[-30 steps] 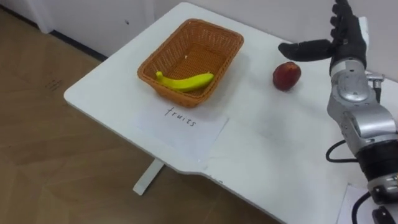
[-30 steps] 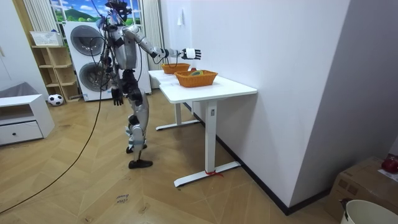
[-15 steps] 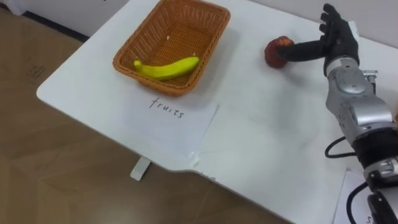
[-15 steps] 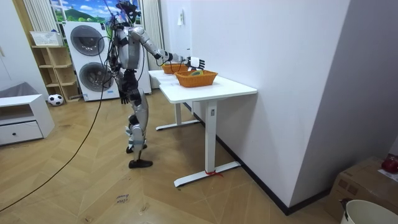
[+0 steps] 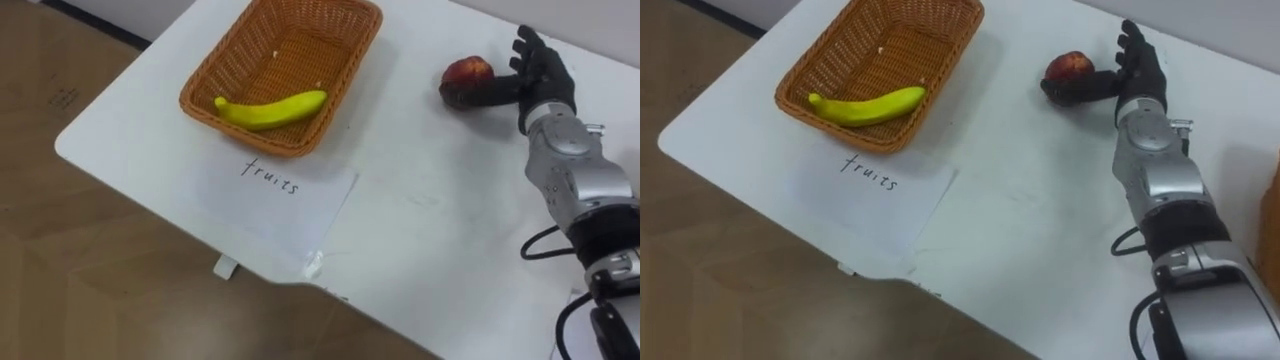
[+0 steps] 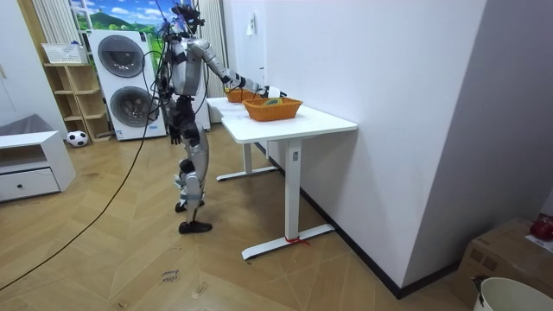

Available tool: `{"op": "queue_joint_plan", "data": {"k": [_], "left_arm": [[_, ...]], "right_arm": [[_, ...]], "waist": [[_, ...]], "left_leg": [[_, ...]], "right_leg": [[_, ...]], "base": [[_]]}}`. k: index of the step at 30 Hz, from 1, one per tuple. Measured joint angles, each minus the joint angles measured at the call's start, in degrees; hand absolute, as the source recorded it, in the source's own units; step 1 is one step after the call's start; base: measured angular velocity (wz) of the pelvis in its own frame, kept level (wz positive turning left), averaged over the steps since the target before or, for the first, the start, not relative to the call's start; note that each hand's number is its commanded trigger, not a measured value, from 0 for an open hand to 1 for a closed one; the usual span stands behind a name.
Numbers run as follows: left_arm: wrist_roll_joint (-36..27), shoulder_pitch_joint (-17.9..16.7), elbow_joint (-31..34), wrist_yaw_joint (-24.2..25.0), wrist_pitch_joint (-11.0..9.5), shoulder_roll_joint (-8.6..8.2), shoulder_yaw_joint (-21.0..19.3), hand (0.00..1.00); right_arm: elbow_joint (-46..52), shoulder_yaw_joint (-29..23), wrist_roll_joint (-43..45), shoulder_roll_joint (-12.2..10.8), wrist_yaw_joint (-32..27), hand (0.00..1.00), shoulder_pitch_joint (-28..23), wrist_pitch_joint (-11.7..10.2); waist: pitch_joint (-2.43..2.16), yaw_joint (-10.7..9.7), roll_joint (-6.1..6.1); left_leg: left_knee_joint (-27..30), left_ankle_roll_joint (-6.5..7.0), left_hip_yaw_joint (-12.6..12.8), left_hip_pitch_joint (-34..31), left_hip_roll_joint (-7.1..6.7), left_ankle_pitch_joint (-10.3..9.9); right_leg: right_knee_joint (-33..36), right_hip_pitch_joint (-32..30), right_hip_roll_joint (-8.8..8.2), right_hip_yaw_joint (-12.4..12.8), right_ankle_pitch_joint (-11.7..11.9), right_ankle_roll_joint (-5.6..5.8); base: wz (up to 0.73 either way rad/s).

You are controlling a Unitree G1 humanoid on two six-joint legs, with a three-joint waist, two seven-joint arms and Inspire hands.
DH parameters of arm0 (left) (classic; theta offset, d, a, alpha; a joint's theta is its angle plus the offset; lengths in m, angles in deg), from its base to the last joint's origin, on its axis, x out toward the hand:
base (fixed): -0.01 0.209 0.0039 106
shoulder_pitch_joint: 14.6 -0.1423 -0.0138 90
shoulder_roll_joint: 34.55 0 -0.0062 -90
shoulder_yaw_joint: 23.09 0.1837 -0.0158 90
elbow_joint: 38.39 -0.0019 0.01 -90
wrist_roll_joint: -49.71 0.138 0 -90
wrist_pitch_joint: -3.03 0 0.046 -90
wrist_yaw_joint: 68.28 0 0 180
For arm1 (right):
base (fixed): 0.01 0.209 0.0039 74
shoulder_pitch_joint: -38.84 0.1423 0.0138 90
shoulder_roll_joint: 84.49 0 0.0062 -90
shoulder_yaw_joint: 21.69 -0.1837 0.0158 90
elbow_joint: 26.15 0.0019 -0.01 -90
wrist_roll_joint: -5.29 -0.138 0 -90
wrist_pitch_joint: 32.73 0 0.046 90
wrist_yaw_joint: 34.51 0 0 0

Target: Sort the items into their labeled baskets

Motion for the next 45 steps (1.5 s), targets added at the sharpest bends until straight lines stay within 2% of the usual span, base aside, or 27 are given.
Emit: {"op": "queue_joint_plan", "data": {"k": [4, 9, 12, 17, 24, 31, 35, 36, 37, 38, 41, 45], "left_arm": [[-0.1, 1.1, -2.2, -0.1, -1.2, 0.06, 0.4, 0.0], [-1.1, 1.4, -2.7, -0.2, -1.7, 0.07, 0.7, 0.0], [-1.1, 1.5, -2.7, -0.2, -1.9, 0.18, 1.1, 0.0], [-1.1, 1.6, -3.9, 0.0, -2.4, 0.18, 1.0, 0.0], [-2.1, 2.3, -4.3, 0.5, -2.7, 0.15, 1.1, 0.0], [-2.2, 3.2, -6.2, 1.1, -2.8, 0.63, 1.0, 0.0], [-2.2, 3.2, -6.1, 1.0, -2.8, 0.94, 1.0, 0.0], [-2.2, 3.2, -6.1, 1.0, -2.8, 0.99, 1.1, 0.0], [-2.2, 3.2, -6.1, 1.0, -2.8, 1.0, 1.1, 0.0], [-2.2, 3.2, -6.1, 1.0, -2.8, 1.0, 1.1, 0.0], [-2.2, 3.2, -6.1, 1.0, -2.7, 1.0, 1.1, 0.0], [-2.2, 3.2, -6.0, 1.0, -2.7, 1.03, 1.1, 0.0]], "right_arm": [[-1.1, 0.0, 3.2, -0.3, 0.1, 0.0, 0.0, -2.2], [-1.3, 0.0, 4.0, -0.6, 0.1, 0.0, 0.2, -3.1], [-1.7, 0.0, 4.6, -0.6, 0.1, 0.0, 0.2, -3.3], [-2.2, 0.0, 10.7, -0.7, 0.8, 0.0, 0.2, -3.3], [-2.6, 0.6, 16.1, -0.7, 1.8, 0.0, 0.2, -3.3], [-3.1, 3.5, 18.5, 0.0, 2.8, 0.0, 0.3, -3.7], [-3.4, 4.5, 18.6, 0.5, 4.0, 0.0, 0.3, -3.6], [-3.7, 4.5, 18.6, 0.5, 4.2, 0.09, 0.3, -3.7], [-4.0, 4.5, 18.6, 0.6, 4.5, 0.88, 0.5, -3.7], [-4.2, 4.5, 18.6, 0.6, 4.7, 1.0, 0.7, -3.6], [-4.5, 4.5, 18.7, 0.6, 4.8, 1.0, 1.0, -3.6], [-4.5, 4.5, 19.1, 2.4, 4.4, 1.0, 1.3, -3.7]], "waist": [[0.29, 0.1, 0.03], [0.35, 0.3, 0.02], [0.37, 0.4, -0.01], [0.48, 0.5, 0.16], [0.48, 1.7, 0.1], [0.61, 1.6, -0.51], [0.49, 1.6, -1.03], [0.49, 1.6, -1.09], [0.49, 1.6, -1.1], [0.49, 1.6, -1.1], [0.49, 1.6, -1.1], [0.49, 1.6, -1.1]], "left_leg": [[-0.1, 0.0, -0.1, -0.4, -0.03, 0.0], [-0.4, -0.01, 0.6, -0.8, -0.02, 0.0], [-0.4, -0.01, 0.5, -0.9, -0.05, 0.0], [-0.3, -0.03, 0.5, -0.9, -0.04, 0.0], [-0.3, -0.04, 1.7, -1.1, 0.02, 0.0], [-0.3, -0.04, 2.1, -1.1, 0.14, 0.0], [-0.3, -0.04, 2.1, -1.1, 0.14, 0.0], [-0.3, -0.04, 2.1, -1.1, 0.14, 0.0], [-0.3, -0.04, 2.1, -1.0, 0.14, 0.0], [-0.3, -0.04, 2.1, -1.0, 0.14, 0.0], [-0.2, -0.05, 2.1, -1.0, 0.16, 0.0], [-0.2, -0.05, 2.1, -1.0, 0.16, 0.0]], "right_leg": [[-0.3, -0.3, 0.07, 0.1, 0.0, 0.0], [-0.3, -0.9, -0.01, 0.3, 0.0, 0.0], [-0.4, -0.9, -0.02, 0.3, 0.0, 0.0], [-0.4, -0.9, -0.02, 0.1, 0.0, 0.0], [-0.2, -1.6, -0.22, 0.1, 0.0, 0.0], [-0.2, -1.8, -0.2, -0.1, 0.0, 0.0], [-0.2, -1.8, -0.2, -0.1, 0.0, 0.0], [-0.2, -1.8, -0.2, -0.1, 0.0, 0.0], [-0.2, -1.8, -0.2, -0.1, 0.0, 0.0], [-0.2, -1.8, -0.2, -0.1, 0.0, 0.0], [-0.2, -1.8, -0.17, -0.1, 0.0, 0.0], [-0.2, -1.7, -0.15, 0.0, 0.0, -0.01]], "base": [[0.0], [-0.02], [0.03], [0.0], [-0.08], [-0.04], [0.0], [0.0], [0.0], [0.0], [0.0], [0.0]]}}
